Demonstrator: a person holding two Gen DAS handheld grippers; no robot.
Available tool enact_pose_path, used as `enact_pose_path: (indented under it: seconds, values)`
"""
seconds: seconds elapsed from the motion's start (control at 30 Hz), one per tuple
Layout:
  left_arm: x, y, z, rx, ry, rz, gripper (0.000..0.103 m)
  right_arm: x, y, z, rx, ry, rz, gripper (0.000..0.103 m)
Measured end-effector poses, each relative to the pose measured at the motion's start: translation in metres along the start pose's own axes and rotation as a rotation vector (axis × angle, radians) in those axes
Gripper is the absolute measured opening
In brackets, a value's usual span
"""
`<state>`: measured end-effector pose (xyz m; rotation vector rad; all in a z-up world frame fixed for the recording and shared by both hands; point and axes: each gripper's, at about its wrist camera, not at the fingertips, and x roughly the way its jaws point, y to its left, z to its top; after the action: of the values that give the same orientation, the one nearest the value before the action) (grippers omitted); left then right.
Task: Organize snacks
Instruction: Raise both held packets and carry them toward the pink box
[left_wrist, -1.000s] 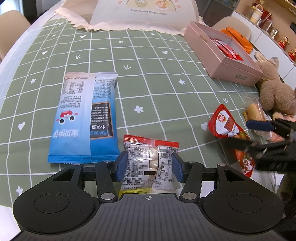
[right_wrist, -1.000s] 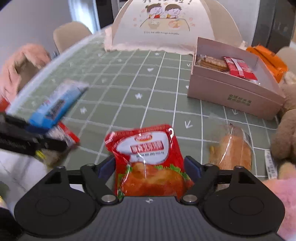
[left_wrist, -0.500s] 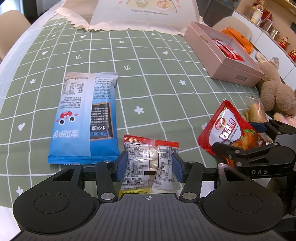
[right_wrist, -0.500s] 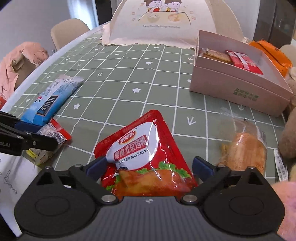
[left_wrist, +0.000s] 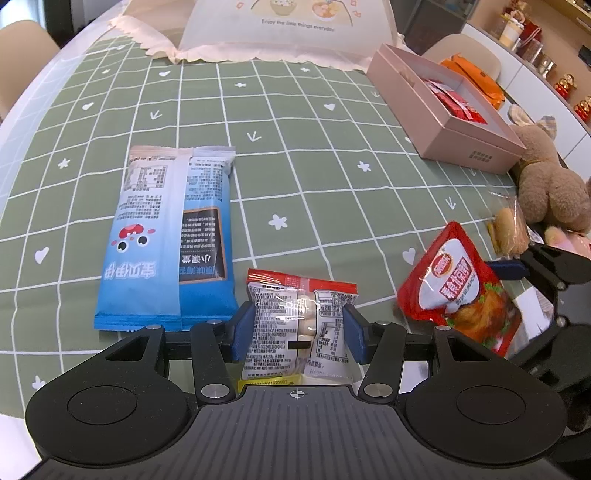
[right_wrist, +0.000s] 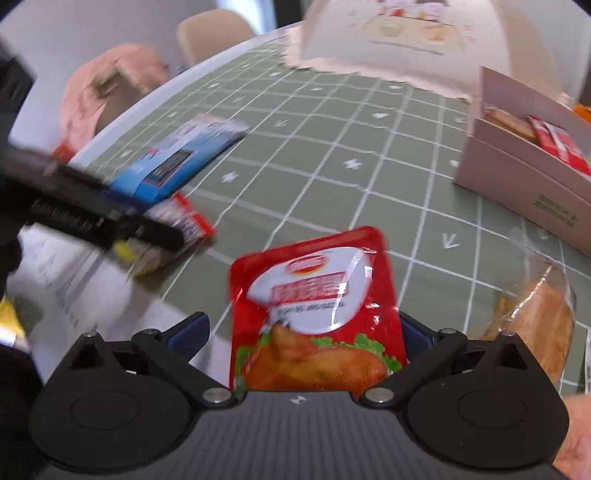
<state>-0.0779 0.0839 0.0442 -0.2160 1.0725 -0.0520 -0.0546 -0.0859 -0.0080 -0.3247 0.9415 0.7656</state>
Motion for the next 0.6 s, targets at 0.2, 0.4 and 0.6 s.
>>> enact_pose_path:
  seconds: [0.2, 0.4, 0.6]
  values:
    - [0.000, 0.000, 0.001, -0.002, -0.001, 0.000, 0.056, -0.001, 0.013, -0.002, -0.037, 0.011, -0.065, 0.092]
    - [0.002, -0.001, 0.003, -0.003, -0.002, 0.006, 0.056, -0.012, 0.021, 0.006, 0.015, 0.008, -0.086, 0.069]
    - [0.002, -0.002, 0.002, -0.003, -0.002, 0.006, 0.056, -0.028, 0.038, 0.012, -0.060, -0.026, -0.199, 0.063]
